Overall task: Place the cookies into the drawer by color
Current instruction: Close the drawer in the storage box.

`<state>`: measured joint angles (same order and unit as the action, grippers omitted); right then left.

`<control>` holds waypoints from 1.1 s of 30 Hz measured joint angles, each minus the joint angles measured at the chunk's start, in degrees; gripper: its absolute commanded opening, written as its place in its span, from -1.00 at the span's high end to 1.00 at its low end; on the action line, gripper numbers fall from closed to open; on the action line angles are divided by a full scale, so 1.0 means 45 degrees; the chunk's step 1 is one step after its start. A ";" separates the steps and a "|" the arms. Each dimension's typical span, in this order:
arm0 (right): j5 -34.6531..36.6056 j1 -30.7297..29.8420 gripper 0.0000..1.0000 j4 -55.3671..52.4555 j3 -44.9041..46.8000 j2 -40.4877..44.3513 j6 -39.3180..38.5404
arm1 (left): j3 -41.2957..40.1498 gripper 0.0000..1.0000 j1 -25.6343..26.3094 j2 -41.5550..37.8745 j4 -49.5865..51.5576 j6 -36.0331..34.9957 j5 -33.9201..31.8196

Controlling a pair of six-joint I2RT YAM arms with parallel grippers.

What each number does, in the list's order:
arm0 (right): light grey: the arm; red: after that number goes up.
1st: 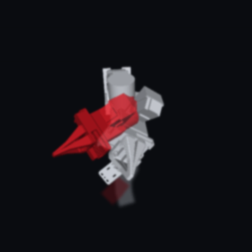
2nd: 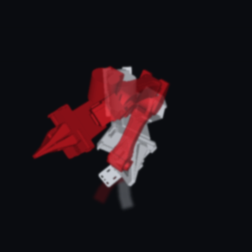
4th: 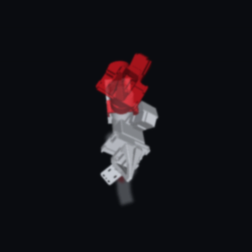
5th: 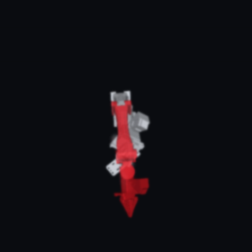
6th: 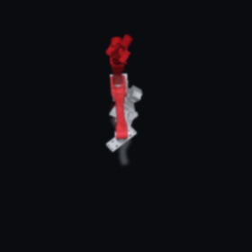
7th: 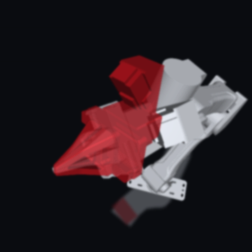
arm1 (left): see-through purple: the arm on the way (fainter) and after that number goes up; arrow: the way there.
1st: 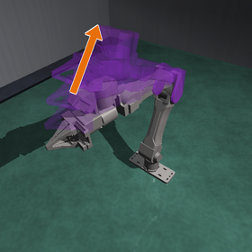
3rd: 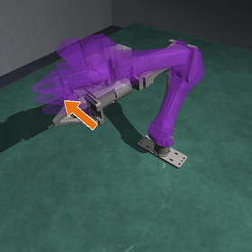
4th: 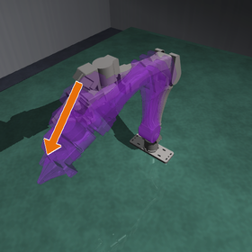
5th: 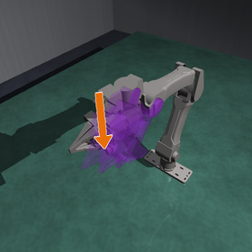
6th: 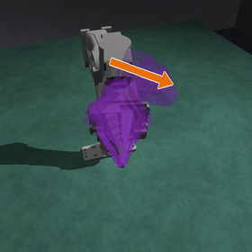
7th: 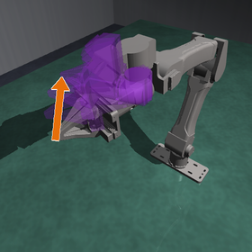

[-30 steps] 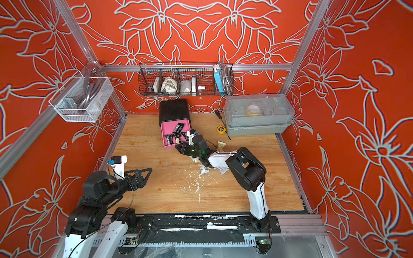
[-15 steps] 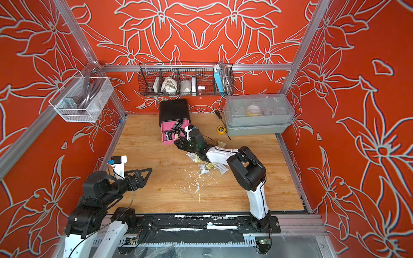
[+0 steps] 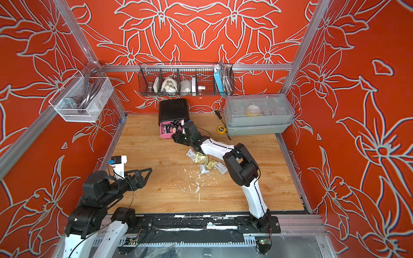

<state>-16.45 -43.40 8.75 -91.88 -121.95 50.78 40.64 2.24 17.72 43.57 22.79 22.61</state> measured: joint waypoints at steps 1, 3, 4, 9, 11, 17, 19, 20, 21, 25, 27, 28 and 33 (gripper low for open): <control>0.0049 0.0000 0.58 -0.0175 -0.0214 -0.0102 -0.0107 | 0.0000 -0.99 0.0000 0.0000 0.0000 0.0000 0.0000; 0.0189 0.0058 0.55 -0.0549 -0.0695 -0.0345 -0.0389 | 0.0000 -0.99 0.0000 -0.0010 0.0000 0.0000 0.0000; 0.0272 0.0068 0.54 -0.0680 -0.0865 -0.0408 -0.0495 | 0.0000 -0.98 0.0000 -0.0010 0.0000 0.0000 0.0000; 0.0607 0.0165 0.47 -0.1127 -0.1433 -0.0641 -0.1073 | 0.0000 -0.99 0.0000 -0.0015 0.0000 0.0000 0.0000; 0.0651 0.0223 0.46 -0.1277 -0.1525 -0.0656 -0.1214 | 0.0000 -0.99 0.0000 -0.0015 0.0000 0.0000 0.0000; 0.0636 0.0248 0.46 -0.1321 -0.1549 -0.0656 -0.1409 | 0.0000 -0.99 0.0000 -0.0019 0.0000 0.0000 0.0000; 0.0636 0.0248 0.46 -0.1370 -0.1583 -0.0656 -0.1409 | 0.0000 -0.99 0.0000 -0.0019 0.0000 0.0000 0.0000; 0.0636 0.0248 0.46 -0.1486 -0.1671 -0.0656 -0.1409 | 0.0000 -0.99 0.0000 -0.0019 0.0000 0.0000 0.0000; 0.0622 0.0248 0.47 -0.1540 -0.1724 -0.0656 -0.1409 | 0.0000 -0.99 0.0000 -0.0019 0.0000 0.0000 0.0000; 0.0529 0.0257 0.47 -0.1583 -0.1753 -0.0651 -0.1345 | 0.0000 -0.99 0.0000 -0.0019 0.0000 0.0000 0.0000; 0.0529 0.0257 0.47 -0.1588 -0.1753 -0.0617 -0.1297 | 0.0000 -0.99 0.0000 -0.0019 0.0000 0.0000 0.0000; 0.0529 0.0257 0.47 -0.1603 -0.1753 -0.0597 -0.1292 | 0.0000 -0.99 0.0000 -0.0019 0.0000 0.0000 0.0000; 0.0495 0.0257 0.48 -0.1855 -0.1758 -0.0529 -0.1297 | 0.0000 -0.99 0.0000 -0.0019 0.0000 0.0000 0.0000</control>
<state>-14.22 -42.24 0.40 -99.79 -124.33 44.95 40.64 2.24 17.63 43.57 22.79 22.61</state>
